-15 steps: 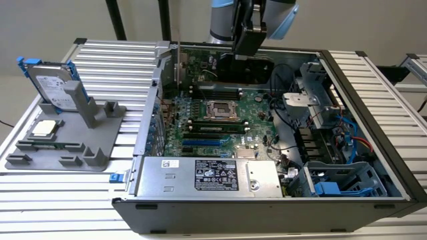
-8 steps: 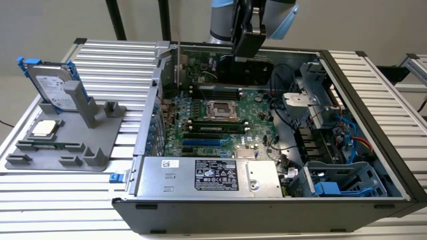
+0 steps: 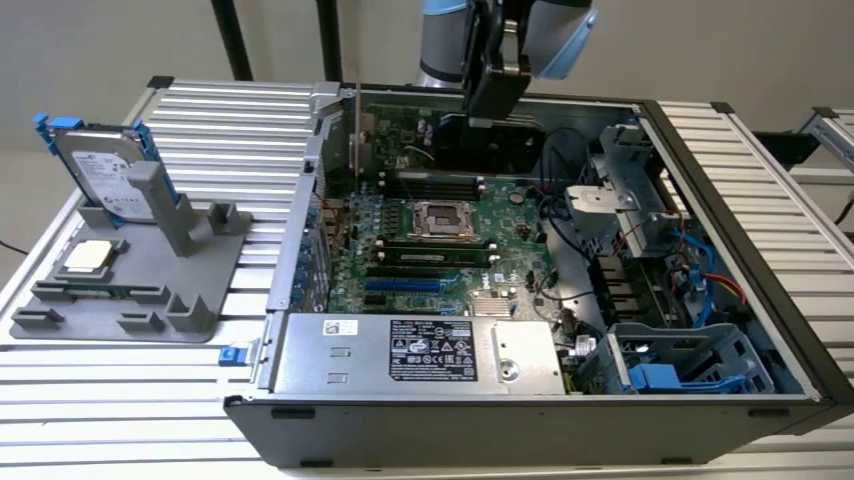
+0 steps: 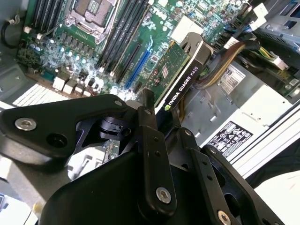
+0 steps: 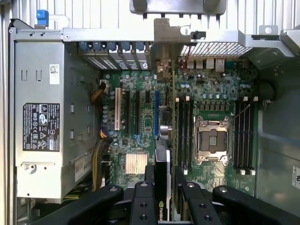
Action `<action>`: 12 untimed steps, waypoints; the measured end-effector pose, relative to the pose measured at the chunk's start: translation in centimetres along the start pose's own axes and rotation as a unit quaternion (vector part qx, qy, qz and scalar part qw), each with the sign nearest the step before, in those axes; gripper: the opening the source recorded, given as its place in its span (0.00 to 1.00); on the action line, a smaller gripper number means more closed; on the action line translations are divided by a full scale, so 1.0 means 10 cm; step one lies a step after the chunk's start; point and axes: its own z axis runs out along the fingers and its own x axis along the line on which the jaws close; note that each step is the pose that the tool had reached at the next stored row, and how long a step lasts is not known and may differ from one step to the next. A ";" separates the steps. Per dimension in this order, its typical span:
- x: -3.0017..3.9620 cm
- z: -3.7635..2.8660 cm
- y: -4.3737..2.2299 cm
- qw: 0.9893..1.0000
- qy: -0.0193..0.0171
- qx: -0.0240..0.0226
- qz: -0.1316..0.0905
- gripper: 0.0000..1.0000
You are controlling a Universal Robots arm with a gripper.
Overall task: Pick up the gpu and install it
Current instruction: 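Insert the gpu into the slot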
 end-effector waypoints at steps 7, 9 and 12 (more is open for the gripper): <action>-0.001 0.045 -0.001 1.000 0.000 0.005 0.000 0.00; -0.002 0.061 -0.002 1.000 0.000 0.010 0.000 0.00; -0.002 0.085 -0.005 1.000 0.000 0.013 0.000 0.00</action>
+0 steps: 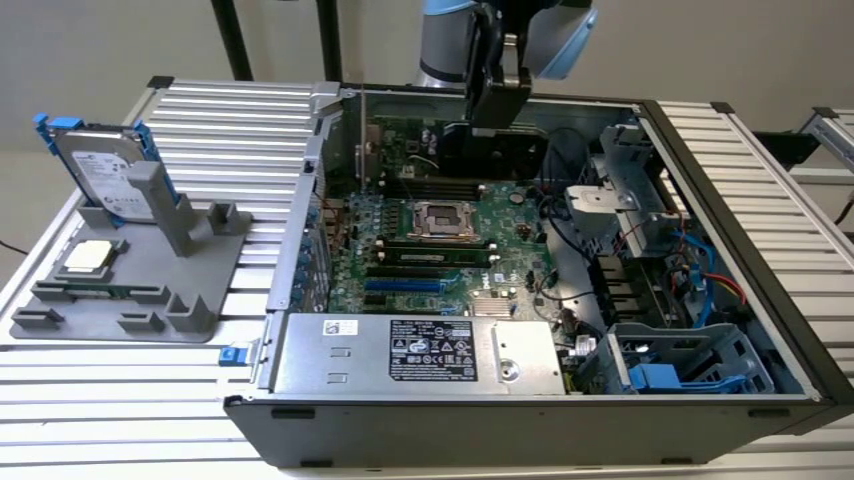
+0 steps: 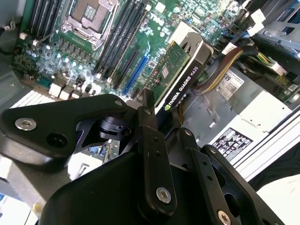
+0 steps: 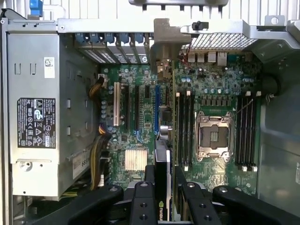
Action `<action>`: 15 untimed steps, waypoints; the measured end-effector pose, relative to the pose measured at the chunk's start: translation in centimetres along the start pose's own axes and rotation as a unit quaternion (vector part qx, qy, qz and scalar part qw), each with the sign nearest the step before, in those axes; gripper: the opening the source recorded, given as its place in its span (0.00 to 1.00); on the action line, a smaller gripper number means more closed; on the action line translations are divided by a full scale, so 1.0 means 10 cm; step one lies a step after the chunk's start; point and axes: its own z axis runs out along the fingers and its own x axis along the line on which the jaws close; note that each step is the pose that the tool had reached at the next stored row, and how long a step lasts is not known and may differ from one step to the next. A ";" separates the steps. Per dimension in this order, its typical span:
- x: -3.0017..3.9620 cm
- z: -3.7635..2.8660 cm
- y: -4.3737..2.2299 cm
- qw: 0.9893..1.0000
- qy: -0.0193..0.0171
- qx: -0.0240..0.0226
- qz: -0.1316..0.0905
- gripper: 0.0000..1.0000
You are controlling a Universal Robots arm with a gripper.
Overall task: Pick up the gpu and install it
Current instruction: 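Insert the gpu into the slot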
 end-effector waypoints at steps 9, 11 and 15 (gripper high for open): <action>-0.001 0.039 0.001 1.000 0.000 0.000 0.001 0.00; -0.001 0.040 0.001 1.000 0.000 0.000 0.001 0.00; -0.001 0.048 0.000 1.000 0.000 0.000 0.001 0.00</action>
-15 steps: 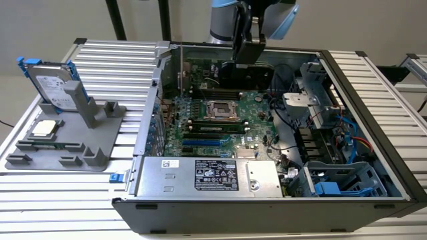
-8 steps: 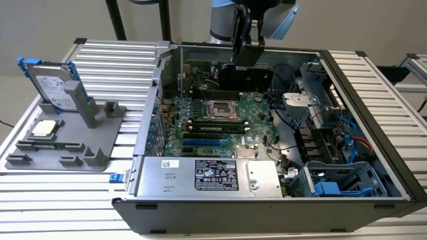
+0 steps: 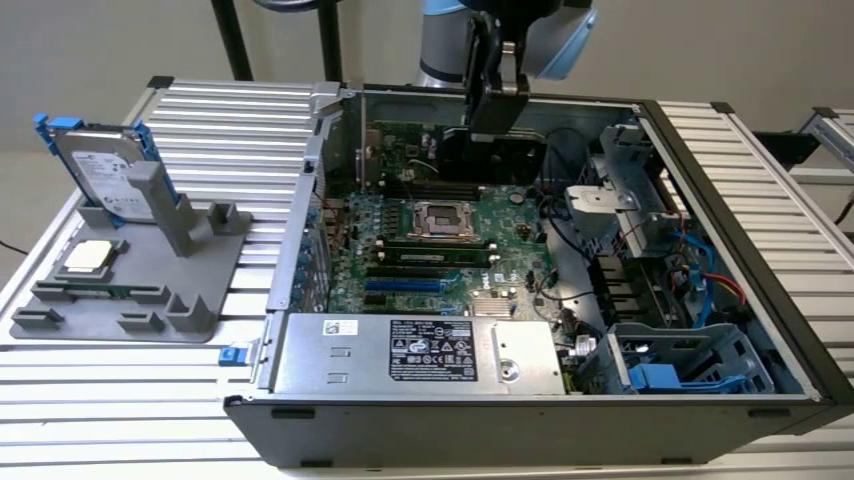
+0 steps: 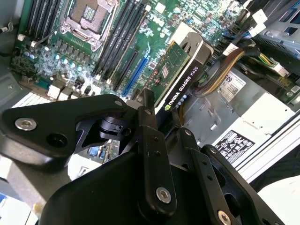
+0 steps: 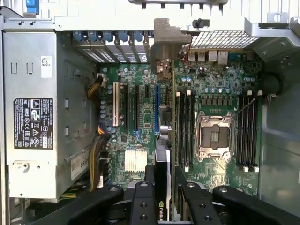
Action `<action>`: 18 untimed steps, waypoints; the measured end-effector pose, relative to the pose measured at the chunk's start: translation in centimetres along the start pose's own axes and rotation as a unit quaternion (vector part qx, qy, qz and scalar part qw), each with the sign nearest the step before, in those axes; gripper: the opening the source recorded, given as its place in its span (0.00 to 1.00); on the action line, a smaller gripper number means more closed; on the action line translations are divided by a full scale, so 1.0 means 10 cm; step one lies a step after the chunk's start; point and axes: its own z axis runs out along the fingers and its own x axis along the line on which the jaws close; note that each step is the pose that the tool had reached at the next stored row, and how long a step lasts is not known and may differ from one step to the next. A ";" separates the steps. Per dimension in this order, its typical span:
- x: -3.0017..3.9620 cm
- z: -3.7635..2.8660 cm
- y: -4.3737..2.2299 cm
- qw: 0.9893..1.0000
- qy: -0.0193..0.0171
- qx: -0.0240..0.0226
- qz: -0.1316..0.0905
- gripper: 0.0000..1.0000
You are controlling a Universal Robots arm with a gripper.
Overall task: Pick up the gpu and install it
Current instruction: 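Insert the gpu into the slot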
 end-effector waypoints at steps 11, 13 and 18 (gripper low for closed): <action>-0.001 0.025 -0.001 1.000 0.000 0.000 0.000 0.00; -0.001 0.027 0.000 1.000 0.000 0.000 0.000 0.00; -0.001 0.043 -0.001 1.000 0.000 0.000 0.000 0.00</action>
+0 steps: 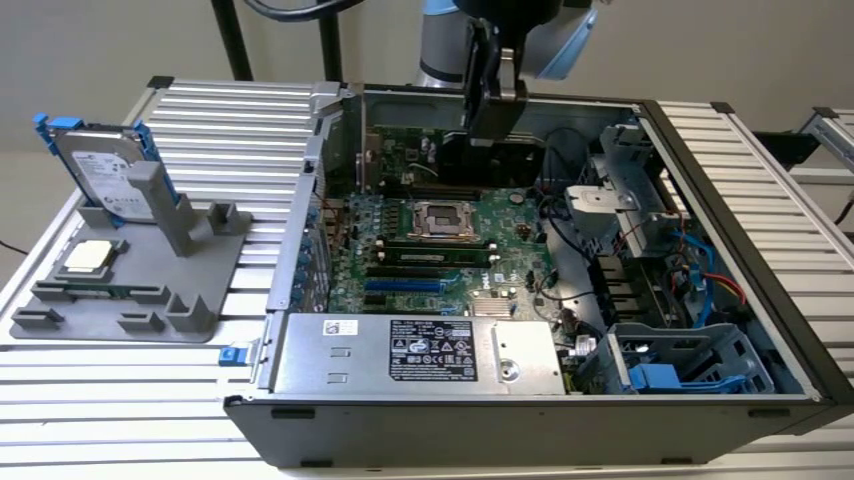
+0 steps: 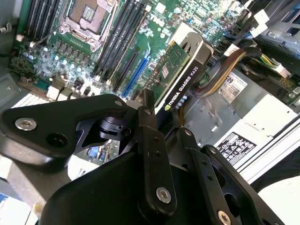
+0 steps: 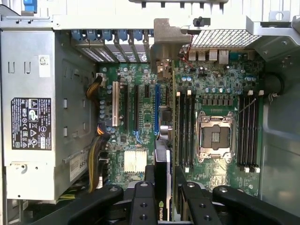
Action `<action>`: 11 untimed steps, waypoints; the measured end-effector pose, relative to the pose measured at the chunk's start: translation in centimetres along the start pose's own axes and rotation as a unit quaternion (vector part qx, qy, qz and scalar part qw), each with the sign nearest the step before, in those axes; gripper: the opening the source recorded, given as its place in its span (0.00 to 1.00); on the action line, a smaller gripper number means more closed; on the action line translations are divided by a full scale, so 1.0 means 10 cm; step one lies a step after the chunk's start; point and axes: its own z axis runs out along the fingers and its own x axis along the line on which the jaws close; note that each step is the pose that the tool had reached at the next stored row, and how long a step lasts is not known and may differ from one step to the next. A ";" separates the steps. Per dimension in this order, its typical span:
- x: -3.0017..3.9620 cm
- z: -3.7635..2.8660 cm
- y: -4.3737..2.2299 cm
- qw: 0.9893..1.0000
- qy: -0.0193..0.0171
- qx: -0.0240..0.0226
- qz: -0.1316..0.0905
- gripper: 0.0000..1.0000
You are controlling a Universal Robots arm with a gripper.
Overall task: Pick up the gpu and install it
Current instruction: 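Insert the gpu into the slot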
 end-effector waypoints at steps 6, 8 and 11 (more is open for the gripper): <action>-0.001 0.026 -0.001 1.000 0.000 0.000 0.000 0.00; -0.001 0.033 -0.001 1.000 0.000 0.000 0.000 0.00; -0.001 0.042 -0.001 1.000 0.000 0.000 0.000 0.00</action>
